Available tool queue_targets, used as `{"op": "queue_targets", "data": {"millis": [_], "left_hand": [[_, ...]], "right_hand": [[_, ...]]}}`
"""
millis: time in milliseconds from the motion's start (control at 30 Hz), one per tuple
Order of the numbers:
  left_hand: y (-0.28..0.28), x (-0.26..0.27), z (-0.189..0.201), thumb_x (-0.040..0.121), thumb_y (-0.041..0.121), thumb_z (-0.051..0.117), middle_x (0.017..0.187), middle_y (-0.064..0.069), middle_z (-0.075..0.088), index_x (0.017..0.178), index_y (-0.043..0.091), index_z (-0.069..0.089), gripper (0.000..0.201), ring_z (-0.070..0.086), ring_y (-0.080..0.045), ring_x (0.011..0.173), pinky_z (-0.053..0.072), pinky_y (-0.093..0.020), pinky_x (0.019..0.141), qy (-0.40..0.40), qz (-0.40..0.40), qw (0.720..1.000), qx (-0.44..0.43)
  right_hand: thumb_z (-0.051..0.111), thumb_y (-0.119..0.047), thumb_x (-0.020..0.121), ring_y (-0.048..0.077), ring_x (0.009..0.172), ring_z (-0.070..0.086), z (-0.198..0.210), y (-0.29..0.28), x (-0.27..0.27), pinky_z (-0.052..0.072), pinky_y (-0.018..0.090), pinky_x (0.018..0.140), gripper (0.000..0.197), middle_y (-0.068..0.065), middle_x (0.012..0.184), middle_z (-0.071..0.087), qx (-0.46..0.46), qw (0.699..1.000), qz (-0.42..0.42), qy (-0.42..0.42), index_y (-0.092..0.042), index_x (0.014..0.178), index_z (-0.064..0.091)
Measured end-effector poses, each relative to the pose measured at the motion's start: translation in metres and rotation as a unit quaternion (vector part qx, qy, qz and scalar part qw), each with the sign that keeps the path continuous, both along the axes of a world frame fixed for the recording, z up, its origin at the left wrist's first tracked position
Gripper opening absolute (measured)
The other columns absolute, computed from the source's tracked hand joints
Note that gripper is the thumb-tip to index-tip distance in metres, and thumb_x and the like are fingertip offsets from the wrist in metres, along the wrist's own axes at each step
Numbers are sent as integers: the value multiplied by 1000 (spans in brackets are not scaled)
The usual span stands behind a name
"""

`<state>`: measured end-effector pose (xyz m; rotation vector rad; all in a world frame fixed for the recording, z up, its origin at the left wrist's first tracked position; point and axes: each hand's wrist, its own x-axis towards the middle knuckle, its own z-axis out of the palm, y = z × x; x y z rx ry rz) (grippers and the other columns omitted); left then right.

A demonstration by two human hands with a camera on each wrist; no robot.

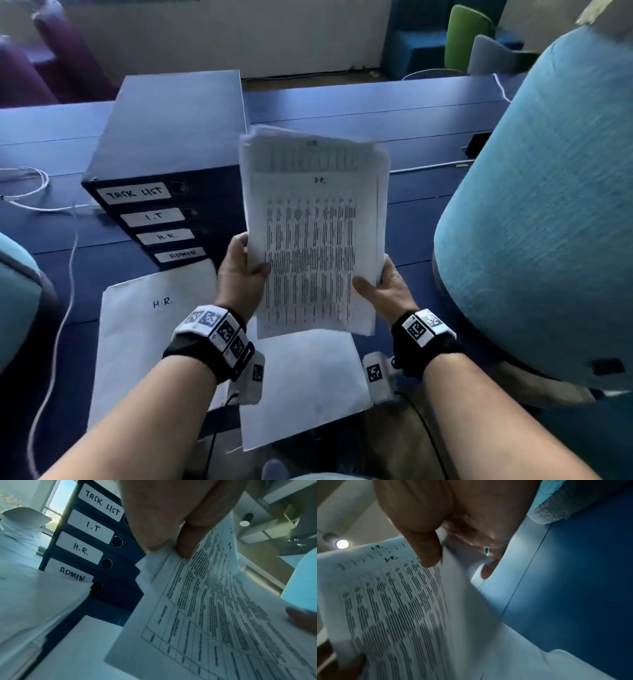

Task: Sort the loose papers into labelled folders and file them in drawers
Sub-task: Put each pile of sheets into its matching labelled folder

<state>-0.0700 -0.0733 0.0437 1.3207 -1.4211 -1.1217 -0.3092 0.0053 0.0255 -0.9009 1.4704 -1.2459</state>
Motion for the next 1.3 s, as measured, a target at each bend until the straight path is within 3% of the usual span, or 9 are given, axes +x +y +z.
{"op": "queue_targets", "data": {"millis": [267, 433, 500, 667, 767, 967, 1100, 1200, 1300], "left_hand": [[25, 26, -3, 87, -8, 58, 112, -17, 61, 111, 29, 43, 46, 61, -36, 100, 54, -60, 83, 22, 43, 999, -24], [31, 36, 12, 82, -20, 58, 109, 3, 66, 117, 16, 43, 53, 66, -6, 95, 55, -25, 85, 184, 60, 981, 11], [34, 42, 7, 80, -21, 59, 105, 2, 65, 122, 14, 44, 57, 64, -10, 95, 55, -23, 85, 189, 73, 978, 43], [34, 47, 9, 83, 19, 66, 139, -9, 52, 123, 24, 51, 43, 50, -23, 126, 38, -41, 109, 150, 41, 986, 66], [26, 45, 7, 83, -20, 57, 127, -5, 59, 125, 21, 50, 58, 58, -14, 110, 51, -30, 89, 177, 42, 981, 60], [17, 45, 11, 85, -18, 57, 70, 7, 63, 82, 15, 50, 34, 60, -5, 67, 54, -21, 70, 158, 87, 982, 63], [20, 42, 10, 88, -7, 61, 94, -10, 62, 86, 21, 52, 29, 57, -20, 87, 50, -31, 80, 143, 81, 984, 65], [19, 45, 12, 86, -9, 62, 90, -11, 60, 86, 15, 51, 26, 57, -23, 86, 50, -33, 76, 176, 93, 977, 82], [18, 48, 18, 81, -13, 65, 107, -10, 64, 116, 9, 57, 42, 62, -25, 96, 56, -29, 79, 206, 55, 973, 93]], "right_hand": [[62, 3, 87, 25, 97, 64, 32, -12, 25, 55, 39, 84, 35, 6, 102, 67, -95, 994, -61, -6, -20, 112, 59], [71, -11, 79, 26, 90, 65, 43, -10, 31, 56, 47, 80, 23, 9, 96, 68, -139, 989, -9, 39, -25, 95, 64], [72, -24, 72, 23, 85, 63, 41, -7, 32, 56, 47, 76, 25, 7, 93, 68, -140, 986, 44, 75, -25, 96, 64], [70, -4, 68, 16, 79, 62, 37, -7, 40, 49, 29, 72, 21, 1, 85, 69, -153, 981, 99, 73, -19, 82, 67], [67, 13, 74, 10, 75, 60, 43, -15, 38, 46, 23, 70, 35, -4, 81, 69, -184, 969, 98, 134, -22, 79, 66], [67, -7, 83, 4, 91, 63, 54, -28, 36, 50, 22, 85, 25, -8, 98, 68, -172, 968, 84, 162, -25, 100, 67], [67, 2, 84, 3, 70, 62, 46, -24, 38, 53, 34, 76, 27, -3, 80, 68, -77, 987, 70, 126, -24, 80, 66], [66, 4, 84, 0, 69, 58, 52, -27, 42, 52, 27, 75, 26, -3, 78, 64, -141, 975, 62, 163, -22, 82, 68], [64, -2, 81, 4, 71, 54, 66, -33, 42, 45, 17, 71, 5, 1, 78, 57, -246, 941, 82, 219, -2, 84, 67]]}}
